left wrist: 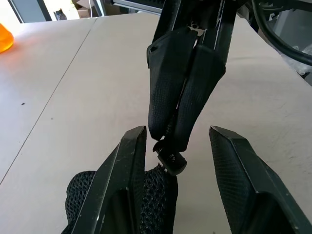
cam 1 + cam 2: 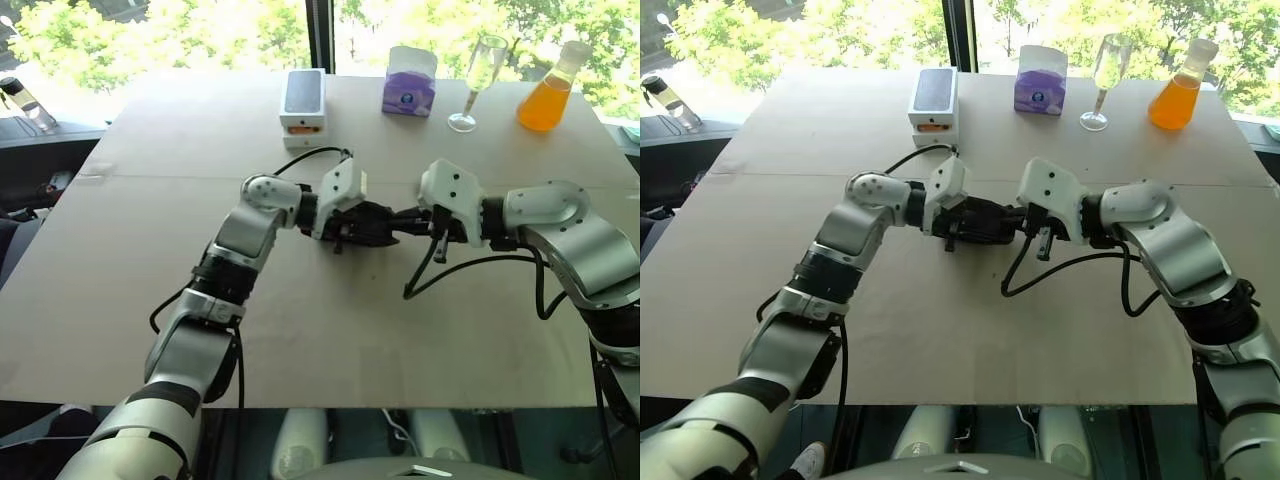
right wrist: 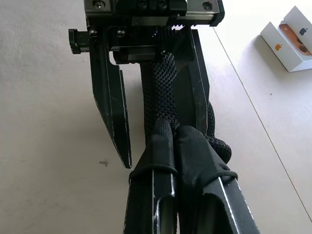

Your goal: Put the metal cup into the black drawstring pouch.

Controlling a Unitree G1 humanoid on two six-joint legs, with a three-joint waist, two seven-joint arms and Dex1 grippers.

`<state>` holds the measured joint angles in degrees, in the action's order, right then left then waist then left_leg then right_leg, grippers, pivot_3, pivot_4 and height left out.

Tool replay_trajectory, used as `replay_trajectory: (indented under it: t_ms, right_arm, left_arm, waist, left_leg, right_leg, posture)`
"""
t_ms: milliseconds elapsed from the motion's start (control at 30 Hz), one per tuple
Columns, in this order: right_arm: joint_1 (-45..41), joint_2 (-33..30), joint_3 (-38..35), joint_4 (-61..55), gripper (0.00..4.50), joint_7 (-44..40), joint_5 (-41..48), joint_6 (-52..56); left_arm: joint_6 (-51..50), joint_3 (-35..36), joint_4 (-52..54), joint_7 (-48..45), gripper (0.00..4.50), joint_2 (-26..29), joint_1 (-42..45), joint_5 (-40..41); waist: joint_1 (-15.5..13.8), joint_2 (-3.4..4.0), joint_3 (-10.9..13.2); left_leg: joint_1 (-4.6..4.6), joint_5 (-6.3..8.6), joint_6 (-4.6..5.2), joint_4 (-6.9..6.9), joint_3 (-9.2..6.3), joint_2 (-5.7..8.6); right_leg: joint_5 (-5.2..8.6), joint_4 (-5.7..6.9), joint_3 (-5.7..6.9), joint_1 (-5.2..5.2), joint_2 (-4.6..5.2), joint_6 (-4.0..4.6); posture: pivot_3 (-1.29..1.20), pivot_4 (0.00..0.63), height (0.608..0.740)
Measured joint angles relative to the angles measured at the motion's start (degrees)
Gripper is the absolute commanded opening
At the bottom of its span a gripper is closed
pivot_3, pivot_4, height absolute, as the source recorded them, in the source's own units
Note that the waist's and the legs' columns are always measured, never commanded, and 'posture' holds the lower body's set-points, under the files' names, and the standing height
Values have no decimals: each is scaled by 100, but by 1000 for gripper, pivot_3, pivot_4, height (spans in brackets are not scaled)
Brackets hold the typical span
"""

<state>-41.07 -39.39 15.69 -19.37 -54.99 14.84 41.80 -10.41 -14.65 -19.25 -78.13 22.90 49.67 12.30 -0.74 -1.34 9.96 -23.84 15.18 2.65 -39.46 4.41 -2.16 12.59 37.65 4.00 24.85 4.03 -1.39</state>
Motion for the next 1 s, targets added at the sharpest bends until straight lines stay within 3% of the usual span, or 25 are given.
replay_trajectory:
  t_ms: [600,700,800,1000]
  right_arm:
    - [11,-2,-1,-88,0,43,92,4]
    - [19,-5,-1,-109,0,51,101,16]
    - [35,-24,-45,-171,0,65,106,39]
    - [53,-2,-64,-184,0,130,144,68]
  left_arm:
    - [601,-164,-748,-317,2069,-214,382,-231]
    - [596,-161,-806,-301,1279,-238,387,-232]
    - [581,-160,-859,-298,30,-192,383,-298]
    - [614,-161,-852,-267,30,-262,386,-319]
  waist:
    - [0,0,0]
    - [1,0,0]
    - [0,0,0]
    - [-1,0,0]
  left_leg:
    - [-1,1,2,0,0,1]
    - [-1,1,2,0,0,1]
    - [-1,1,2,0,0,2]
    - [-2,2,3,-2,-1,1]
  right_leg:
    - [0,0,1,0,0,0]
    - [0,0,1,0,0,0]
    - [0,0,1,0,0,0]
    - [0,0,2,0,1,0]
  posture:
    - [0,150,737]
    - [0,150,737]
    - [0,150,737]
    - [0,150,737]
